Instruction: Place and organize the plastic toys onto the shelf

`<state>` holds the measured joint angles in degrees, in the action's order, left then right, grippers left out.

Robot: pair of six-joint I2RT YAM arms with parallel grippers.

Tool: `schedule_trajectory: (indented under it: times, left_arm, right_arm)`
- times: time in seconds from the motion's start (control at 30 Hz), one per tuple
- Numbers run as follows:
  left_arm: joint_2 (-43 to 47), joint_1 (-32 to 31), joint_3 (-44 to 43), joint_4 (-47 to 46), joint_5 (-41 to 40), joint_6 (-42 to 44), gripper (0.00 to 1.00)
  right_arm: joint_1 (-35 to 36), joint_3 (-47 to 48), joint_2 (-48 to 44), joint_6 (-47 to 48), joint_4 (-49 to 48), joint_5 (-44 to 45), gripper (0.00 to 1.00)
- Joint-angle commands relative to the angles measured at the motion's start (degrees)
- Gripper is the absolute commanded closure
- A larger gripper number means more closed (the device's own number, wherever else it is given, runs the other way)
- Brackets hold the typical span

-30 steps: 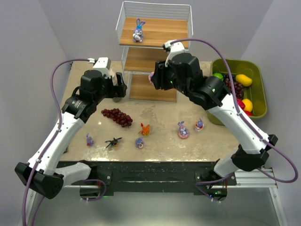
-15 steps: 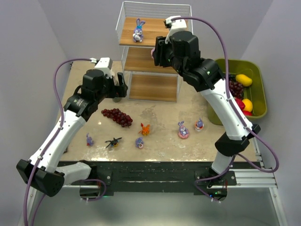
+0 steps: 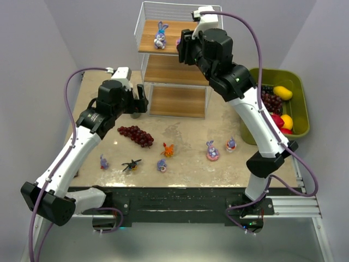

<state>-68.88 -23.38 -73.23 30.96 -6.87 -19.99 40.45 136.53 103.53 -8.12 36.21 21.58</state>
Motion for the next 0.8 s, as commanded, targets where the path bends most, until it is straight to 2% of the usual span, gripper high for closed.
schedule_trajectory:
  times: [0.0,0.63,0.7,0.77]
  left_arm:
    - [-0.02,0.26,0.37,-1.87,-1.04,-0.23,0.00]
    - [-0.20,0.26,1.51,-2.04,-1.74,0.65,0.01]
    - [-0.29,0.26,1.51,-2.13,-1.92,0.74,0.00]
    - [-0.46,0.26,1.60,-2.22,-1.65,0.74,0.01]
  right_arm:
    - [-0.54,2.16,0.89,1.97,-7.29,0.04,1.00]
    - [-1.25,5.77,6.34,0.74,-7.91,-0.23,1.00]
    - [-1.25,5.94,6.08,0.39,-7.56,0.39,0.97]
    - [-1.25,6.46,6.07,0.21,-7.21,1.00,0.89]
